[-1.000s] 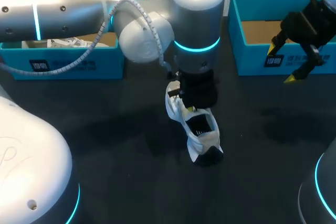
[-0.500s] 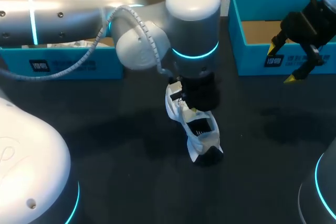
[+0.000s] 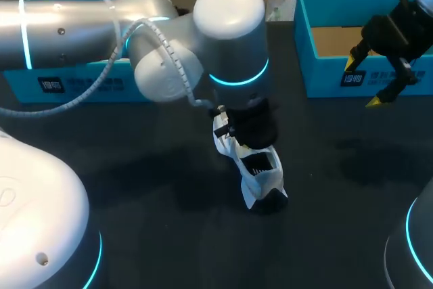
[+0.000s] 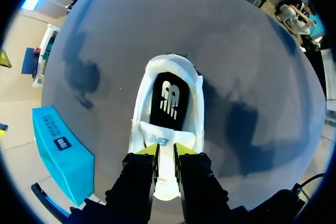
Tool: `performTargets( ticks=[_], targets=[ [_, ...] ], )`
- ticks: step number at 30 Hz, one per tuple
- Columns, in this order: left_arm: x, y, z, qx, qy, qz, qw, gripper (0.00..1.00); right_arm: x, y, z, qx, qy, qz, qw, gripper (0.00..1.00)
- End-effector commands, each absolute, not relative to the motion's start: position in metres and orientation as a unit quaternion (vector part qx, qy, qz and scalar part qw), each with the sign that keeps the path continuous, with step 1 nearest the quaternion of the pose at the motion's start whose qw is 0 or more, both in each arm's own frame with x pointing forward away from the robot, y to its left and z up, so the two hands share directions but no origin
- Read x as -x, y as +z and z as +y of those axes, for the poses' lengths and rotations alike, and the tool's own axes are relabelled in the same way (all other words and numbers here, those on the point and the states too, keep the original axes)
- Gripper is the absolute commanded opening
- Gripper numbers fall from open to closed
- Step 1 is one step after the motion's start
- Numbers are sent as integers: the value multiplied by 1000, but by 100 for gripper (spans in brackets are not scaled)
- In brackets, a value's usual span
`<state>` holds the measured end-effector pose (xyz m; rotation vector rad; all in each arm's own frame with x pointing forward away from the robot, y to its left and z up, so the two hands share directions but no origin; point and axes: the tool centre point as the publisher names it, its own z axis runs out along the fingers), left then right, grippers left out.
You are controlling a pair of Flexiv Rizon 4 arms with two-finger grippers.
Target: Take the shoe out of the shoebox, open the shoe tongue, remove and reinsert the insole, then place the shoe into the shoebox
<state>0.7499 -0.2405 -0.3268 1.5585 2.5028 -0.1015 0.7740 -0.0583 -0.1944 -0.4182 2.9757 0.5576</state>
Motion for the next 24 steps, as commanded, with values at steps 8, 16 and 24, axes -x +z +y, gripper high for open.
performTargets(
  ticks=[8,16,24],
  targets=[
    [-746,-345,-232,-498,-59,855,130,16,-776,-195,-58,137,181,973,41,100],
    [-750,-321,-229,-498,-60,856,128,19,-776,-195,-58,137,181,973,41,100],
    [-745,-292,-226,-485,-39,869,87,34,-776,-195,-58,137,181,973,41,100]
  ],
)
